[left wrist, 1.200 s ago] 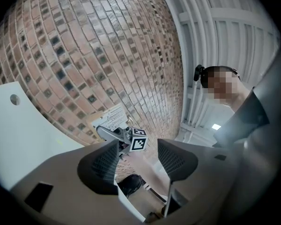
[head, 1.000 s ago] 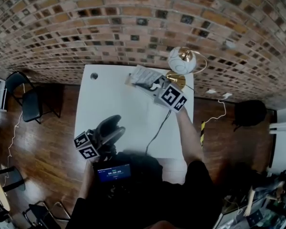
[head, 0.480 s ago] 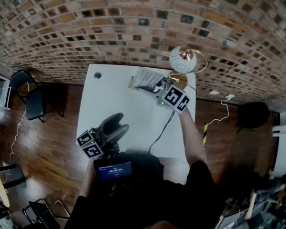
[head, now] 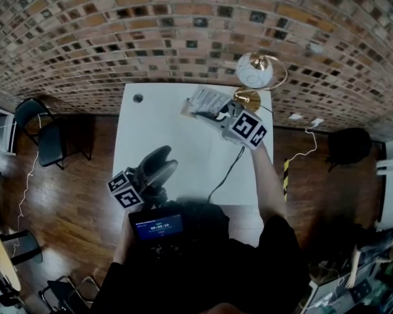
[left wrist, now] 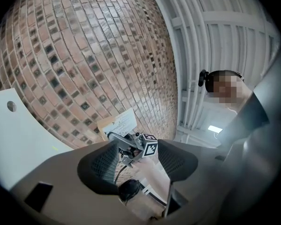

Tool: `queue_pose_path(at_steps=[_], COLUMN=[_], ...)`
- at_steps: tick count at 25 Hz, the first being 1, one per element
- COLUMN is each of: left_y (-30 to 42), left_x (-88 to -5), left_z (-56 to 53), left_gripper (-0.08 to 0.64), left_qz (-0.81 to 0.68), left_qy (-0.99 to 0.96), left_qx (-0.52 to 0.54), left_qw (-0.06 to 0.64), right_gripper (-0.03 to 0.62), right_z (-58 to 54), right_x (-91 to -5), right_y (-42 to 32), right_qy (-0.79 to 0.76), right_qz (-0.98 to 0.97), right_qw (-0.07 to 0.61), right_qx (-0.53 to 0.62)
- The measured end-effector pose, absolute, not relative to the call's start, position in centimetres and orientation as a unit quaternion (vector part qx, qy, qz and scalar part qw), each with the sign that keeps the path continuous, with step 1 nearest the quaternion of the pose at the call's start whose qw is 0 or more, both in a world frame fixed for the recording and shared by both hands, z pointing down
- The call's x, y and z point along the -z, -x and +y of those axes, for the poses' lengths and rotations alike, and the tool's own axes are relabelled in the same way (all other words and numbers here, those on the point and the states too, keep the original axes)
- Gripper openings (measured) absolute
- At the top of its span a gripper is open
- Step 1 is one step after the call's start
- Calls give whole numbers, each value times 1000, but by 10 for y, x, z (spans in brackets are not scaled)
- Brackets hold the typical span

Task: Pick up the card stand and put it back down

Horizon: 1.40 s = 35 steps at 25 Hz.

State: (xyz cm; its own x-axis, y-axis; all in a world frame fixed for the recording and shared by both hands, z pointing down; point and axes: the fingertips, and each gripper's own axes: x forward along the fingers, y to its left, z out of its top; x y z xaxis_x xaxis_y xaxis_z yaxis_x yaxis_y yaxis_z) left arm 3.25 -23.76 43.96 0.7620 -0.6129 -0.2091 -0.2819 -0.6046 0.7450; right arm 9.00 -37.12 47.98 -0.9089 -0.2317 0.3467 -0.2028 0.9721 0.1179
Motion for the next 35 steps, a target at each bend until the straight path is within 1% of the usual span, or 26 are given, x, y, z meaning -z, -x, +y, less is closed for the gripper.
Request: queue_pose_path(at_steps=[7, 11, 15, 18, 24, 28, 35], left_y=[18, 49, 75, 90, 93, 87, 63], left_x=[-442, -451, -464, -473, -494, -504, -514], left_z=[-190, -159, -124, -103, -74, -66, -61], left_gripper=[255, 255, 255, 255, 255, 255, 255], left_qz=[-240, -238, -226, -215, -207, -206, -234], left_qy=[-876, -875, -871, -866, -861, -862, -846], left_qx=[218, 218, 223, 235, 225, 205, 192], left_qw=[356, 362, 374, 385, 407, 416, 439], right_gripper=[132, 132, 133, 132, 133, 133, 133], right_z=[-321, -282, -233, -195, -149, -146, -153], right_x=[-474, -475, -485, -494, -528, -559, -627], right_y=[-66, -56, -51, -51, -66, -67, -67], right_qy=[-141, -159, -182, -192, -213, -201, -145], right_qz=[-968, -960, -944, -938, -924, -918, -922], right_qw=[203, 230, 271, 284, 316, 340, 358], right_qx=[33, 28, 43, 42, 26, 24, 34])
